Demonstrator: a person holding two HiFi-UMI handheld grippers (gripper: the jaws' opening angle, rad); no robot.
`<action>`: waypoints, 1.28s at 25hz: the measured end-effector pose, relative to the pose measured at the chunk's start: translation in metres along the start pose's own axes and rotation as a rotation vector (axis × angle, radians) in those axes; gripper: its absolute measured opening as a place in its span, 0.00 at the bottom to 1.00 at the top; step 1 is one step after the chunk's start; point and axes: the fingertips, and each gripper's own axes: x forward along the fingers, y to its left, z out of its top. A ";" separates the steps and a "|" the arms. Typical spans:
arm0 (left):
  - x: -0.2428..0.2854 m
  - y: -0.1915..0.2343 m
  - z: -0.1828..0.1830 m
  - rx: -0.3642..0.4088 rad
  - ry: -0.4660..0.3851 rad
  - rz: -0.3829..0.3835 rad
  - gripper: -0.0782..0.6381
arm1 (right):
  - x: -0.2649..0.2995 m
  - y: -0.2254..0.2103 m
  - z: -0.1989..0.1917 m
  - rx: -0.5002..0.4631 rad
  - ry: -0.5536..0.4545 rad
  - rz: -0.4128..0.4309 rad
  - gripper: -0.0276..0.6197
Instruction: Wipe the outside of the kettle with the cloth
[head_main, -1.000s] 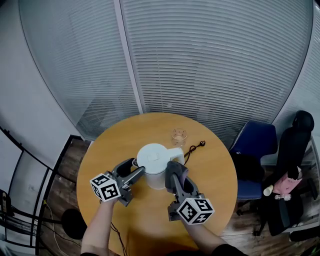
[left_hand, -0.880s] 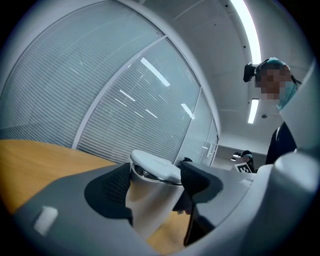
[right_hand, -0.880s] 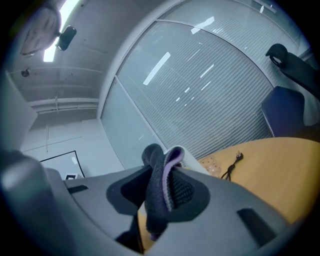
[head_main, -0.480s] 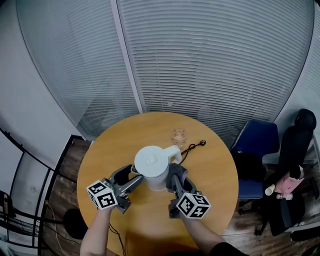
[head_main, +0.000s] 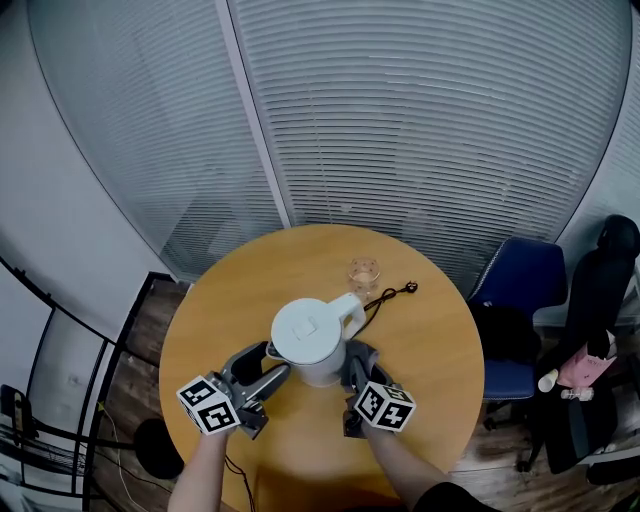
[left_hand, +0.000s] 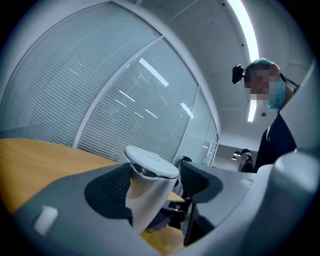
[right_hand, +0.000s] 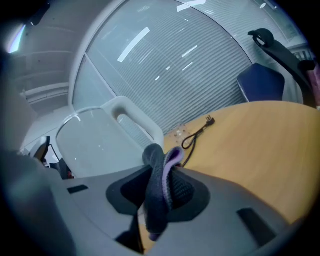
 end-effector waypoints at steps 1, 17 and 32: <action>0.000 0.000 0.000 -0.001 -0.003 0.003 0.53 | 0.002 -0.003 -0.003 0.003 0.008 -0.009 0.18; 0.001 -0.012 -0.001 0.016 0.009 0.009 0.53 | -0.017 0.006 0.017 0.124 -0.020 0.031 0.18; -0.003 -0.022 -0.011 0.001 0.007 0.025 0.53 | -0.087 0.089 0.086 0.317 -0.268 0.229 0.18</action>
